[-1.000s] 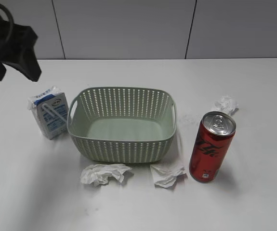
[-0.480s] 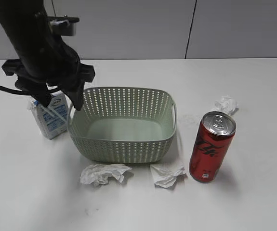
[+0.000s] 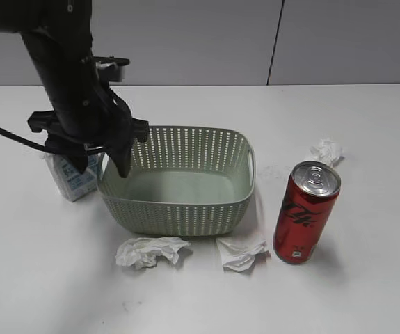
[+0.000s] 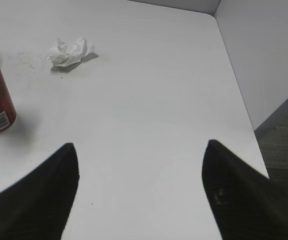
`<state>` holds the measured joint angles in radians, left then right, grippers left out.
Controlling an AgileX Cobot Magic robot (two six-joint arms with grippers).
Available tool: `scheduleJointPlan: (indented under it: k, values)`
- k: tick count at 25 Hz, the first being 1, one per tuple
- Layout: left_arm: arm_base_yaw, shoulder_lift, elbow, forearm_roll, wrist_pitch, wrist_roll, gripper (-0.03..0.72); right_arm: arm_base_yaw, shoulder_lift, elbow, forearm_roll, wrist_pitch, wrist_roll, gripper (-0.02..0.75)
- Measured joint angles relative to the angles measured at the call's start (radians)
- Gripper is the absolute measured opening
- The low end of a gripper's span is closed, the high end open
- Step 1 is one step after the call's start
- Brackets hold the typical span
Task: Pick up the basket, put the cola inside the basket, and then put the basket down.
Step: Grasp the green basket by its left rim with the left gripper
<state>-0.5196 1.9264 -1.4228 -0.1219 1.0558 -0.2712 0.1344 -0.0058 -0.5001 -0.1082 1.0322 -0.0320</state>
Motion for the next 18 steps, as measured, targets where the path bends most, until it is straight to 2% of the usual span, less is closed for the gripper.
scheduleJointPlan:
  k: [18]
  values:
    - [0.000,0.140,-0.002,-0.005,-0.094,-0.017,0.512,0.000,0.000,0.000,0.000,0.000,0.000,0.582]
